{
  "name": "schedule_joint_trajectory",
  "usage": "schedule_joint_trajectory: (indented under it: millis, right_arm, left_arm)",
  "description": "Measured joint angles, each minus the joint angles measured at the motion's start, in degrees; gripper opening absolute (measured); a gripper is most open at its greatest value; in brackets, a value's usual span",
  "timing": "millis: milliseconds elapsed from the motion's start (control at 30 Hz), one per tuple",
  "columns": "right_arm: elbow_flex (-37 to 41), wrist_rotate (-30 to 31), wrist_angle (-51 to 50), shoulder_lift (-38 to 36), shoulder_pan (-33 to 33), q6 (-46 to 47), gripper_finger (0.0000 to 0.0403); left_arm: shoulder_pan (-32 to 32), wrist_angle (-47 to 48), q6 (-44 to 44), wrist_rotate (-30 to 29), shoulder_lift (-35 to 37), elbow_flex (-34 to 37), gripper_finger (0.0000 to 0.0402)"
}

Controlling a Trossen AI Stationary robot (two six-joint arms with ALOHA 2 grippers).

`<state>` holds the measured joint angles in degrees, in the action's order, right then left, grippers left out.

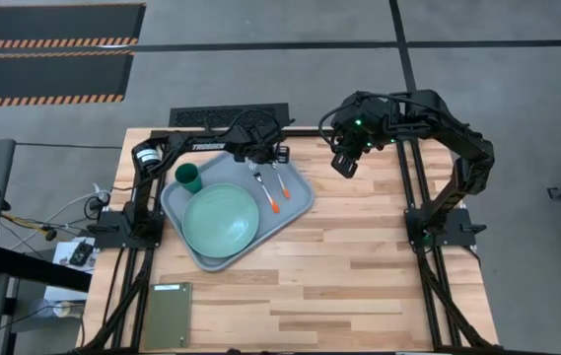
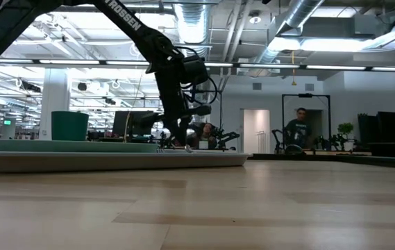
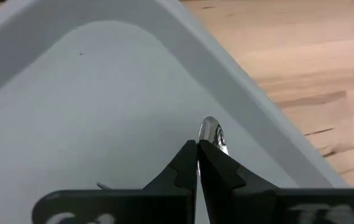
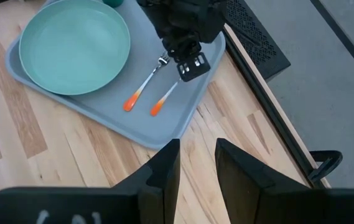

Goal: Pick and place plate/cup/fork/spoon on tray
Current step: Adjust the spoon on the gray tray to the right of the fork

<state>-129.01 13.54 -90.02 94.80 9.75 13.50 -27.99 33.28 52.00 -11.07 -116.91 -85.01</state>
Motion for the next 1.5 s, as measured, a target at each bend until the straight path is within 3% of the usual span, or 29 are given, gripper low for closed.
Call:
schedule_joint_trajectory:
  millis: [233, 500, 667, 1500]
  right_arm:
    - [0.0, 0.0, 0.0, 0.0, -0.4, 0.0, 0.0127]
    - [0.0, 0.0, 0.0, 0.0, -2.5, -0.5, 0.0127]
    - [0.0, 0.0, 0.0, 0.0, -3.4, -0.5, 0.0127]
    - [0.0, 0.0, 0.0, 0.0, -3.4, 0.0, 0.0127]
  left_arm:
    - [1.1, 1.3, 2.9, -0.6, 0.0, 0.0, 0.0]
    - [1.2, -4.9, 7.2, 3.3, 0.7, 6.4, 0.0]
    - [1.5, -5.8, 7.9, 1.7, 3.1, 8.3, 0.0]
    - [1.3, -4.2, 10.8, -1.2, 3.6, 8.4, 0.0003]
